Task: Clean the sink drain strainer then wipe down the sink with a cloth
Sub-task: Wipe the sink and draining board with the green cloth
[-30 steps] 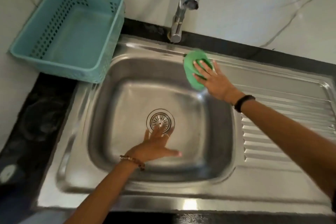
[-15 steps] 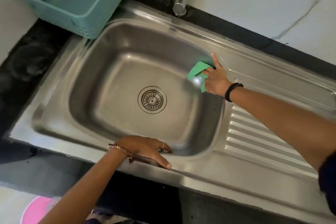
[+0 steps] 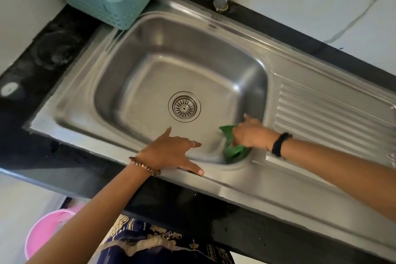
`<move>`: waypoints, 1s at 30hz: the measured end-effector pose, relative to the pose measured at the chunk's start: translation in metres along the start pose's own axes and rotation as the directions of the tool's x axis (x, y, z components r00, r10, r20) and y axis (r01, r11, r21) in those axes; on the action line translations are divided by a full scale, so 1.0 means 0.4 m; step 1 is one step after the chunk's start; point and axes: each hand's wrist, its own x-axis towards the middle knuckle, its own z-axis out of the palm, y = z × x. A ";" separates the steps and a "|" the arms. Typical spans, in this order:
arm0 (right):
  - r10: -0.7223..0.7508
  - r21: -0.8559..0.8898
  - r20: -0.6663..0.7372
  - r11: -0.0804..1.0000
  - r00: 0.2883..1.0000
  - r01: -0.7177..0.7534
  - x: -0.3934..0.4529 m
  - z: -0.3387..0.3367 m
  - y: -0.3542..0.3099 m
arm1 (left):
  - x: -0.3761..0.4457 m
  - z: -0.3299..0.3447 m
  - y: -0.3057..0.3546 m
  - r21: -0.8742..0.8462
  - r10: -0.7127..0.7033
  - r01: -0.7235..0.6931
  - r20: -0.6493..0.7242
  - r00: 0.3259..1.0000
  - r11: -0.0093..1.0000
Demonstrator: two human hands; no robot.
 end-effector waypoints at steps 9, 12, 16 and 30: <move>0.193 -0.333 -0.075 0.920 0.978 -0.208 0.096 -0.075 0.124 | -0.054 -0.001 -0.059 0.197 0.076 -0.028 -0.237 0.969 0.980; 0.131 -0.211 -0.011 0.969 0.991 -0.130 0.082 -0.010 0.053 | -0.078 -0.017 -0.092 0.265 0.109 -0.018 -0.333 0.937 0.964; 0.171 0.158 0.196 0.966 0.966 -0.203 0.052 0.036 -0.051 | -0.111 -0.032 -0.132 0.299 0.052 0.049 -0.320 0.946 0.953; -0.169 0.897 0.310 0.377 0.935 -0.229 -0.001 -0.055 -0.278 | -0.184 -0.124 -0.328 0.452 0.061 0.094 -0.316 0.947 0.887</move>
